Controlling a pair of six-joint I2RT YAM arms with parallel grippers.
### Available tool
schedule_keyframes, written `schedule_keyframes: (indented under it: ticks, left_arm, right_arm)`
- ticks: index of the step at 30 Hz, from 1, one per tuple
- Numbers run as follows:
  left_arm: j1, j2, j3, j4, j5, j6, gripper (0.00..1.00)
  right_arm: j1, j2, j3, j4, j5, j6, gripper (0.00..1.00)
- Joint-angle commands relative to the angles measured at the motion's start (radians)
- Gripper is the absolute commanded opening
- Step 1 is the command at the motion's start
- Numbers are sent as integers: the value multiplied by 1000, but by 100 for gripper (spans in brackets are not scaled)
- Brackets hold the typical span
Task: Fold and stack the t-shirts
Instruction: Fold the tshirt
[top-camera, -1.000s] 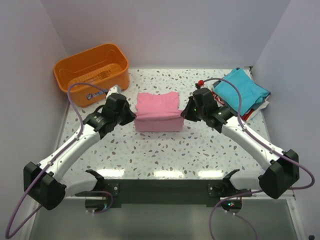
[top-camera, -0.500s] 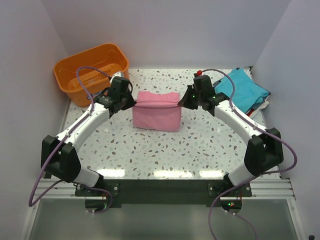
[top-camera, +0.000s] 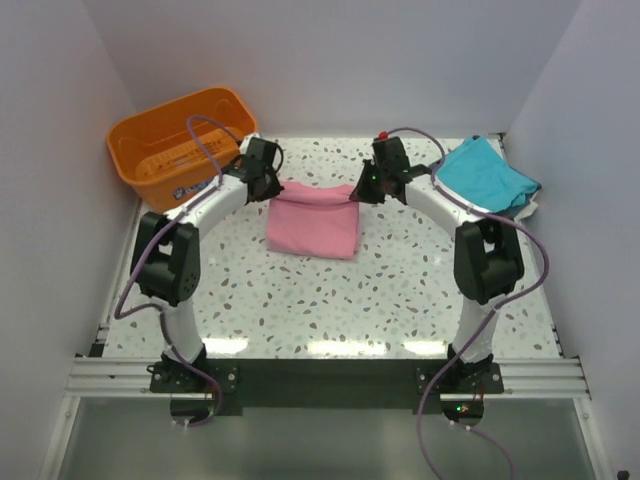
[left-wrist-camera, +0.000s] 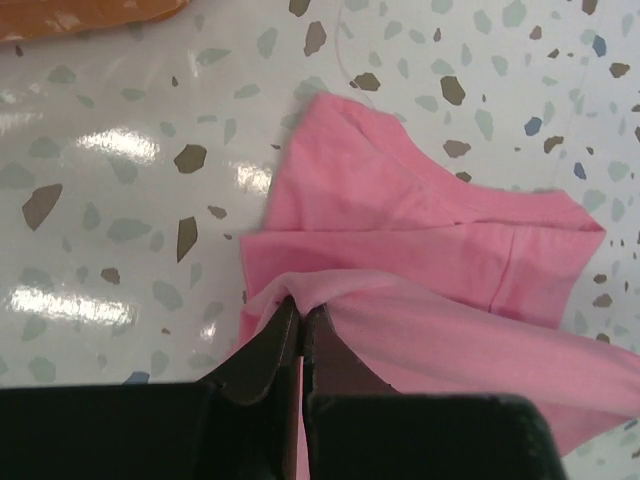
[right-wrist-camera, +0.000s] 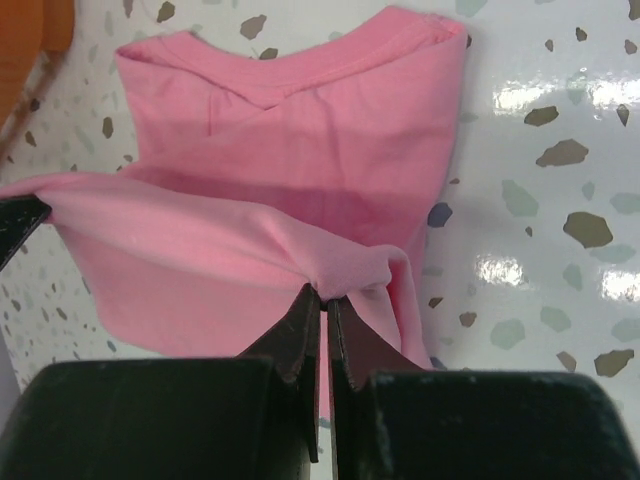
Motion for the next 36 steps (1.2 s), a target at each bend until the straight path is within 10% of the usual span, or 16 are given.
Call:
schedule_keyframes:
  ticks: [1,8,11,14,29,36]
  left_arm:
    - [20,89,84,43,-54,35,0]
    - [31,209,150,71,-46,42,11]
    - [33,226,162,72,-28,42,70]
    - [33,200,136,103,-29,41,100]
    - [17,-10,-66,209,145,55,100]
    - [4,-44,-110,154,201,44,100]
  right_arm:
    - [-12,45,68,13,37,-33,0]
    - [-22,176,135,20,54,-41,9]
    - [-22,210,167,7,49,-53,56]
    - [-23,203,180,-3,48,-70,89]
    - [8,-6,-47,87,-96,-142,99]
    - [26,-23,-82,12,65,-122,99]
